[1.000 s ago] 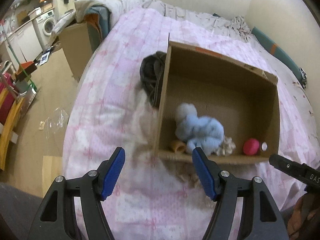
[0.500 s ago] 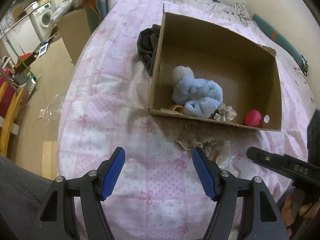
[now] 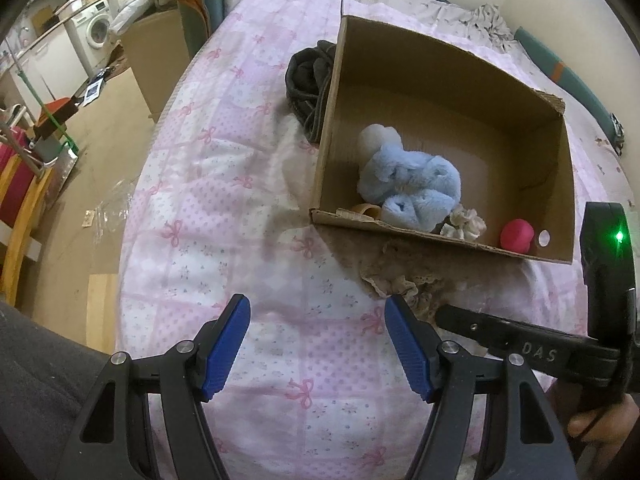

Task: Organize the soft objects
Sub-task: 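Grasp the clear plastic bag with the right tool while the left tool grasps the white cloth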

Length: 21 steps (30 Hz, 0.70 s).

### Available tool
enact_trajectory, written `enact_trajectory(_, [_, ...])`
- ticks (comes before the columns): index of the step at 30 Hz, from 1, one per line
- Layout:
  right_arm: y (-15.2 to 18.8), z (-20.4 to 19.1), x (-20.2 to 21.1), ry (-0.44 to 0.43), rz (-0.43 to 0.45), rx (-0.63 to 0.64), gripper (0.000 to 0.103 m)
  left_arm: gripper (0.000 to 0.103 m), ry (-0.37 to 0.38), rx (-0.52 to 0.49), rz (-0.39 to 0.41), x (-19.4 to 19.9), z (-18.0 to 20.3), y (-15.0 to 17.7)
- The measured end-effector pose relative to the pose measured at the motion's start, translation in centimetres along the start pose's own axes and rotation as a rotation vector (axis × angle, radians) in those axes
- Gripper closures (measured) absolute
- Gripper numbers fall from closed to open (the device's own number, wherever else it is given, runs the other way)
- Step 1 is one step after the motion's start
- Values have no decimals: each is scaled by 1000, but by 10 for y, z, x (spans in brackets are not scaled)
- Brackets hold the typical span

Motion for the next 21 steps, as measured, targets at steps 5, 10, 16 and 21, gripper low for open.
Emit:
enact_trajectory(5, [2, -6, -8, 49, -21, 45, 86, 36, -6, 2, -10, -5, 1, 0])
enact_trajectory(10, [13, -10, 13, 15, 16, 67, 87, 36, -1, -11, -10, -7, 4, 0])
enact_trajectory(16, [33, 2, 80, -76, 186, 4, 87, 36, 32, -37, -47, -14, 13, 4])
enact_trajectory(21, [43, 26, 113, -46, 288, -108, 87, 36, 110, -91, -123, -26, 47, 5])
Point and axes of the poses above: each gripper's, at about its wrist camera, not at the fingertips, and x roughly against the way its jaws point, z to its right, y to its underside, the point moved 1 cm from there along -x, roughly the way its jaws point, and after that the axes turned 6 degrees about -z, right-handed, at the moved point
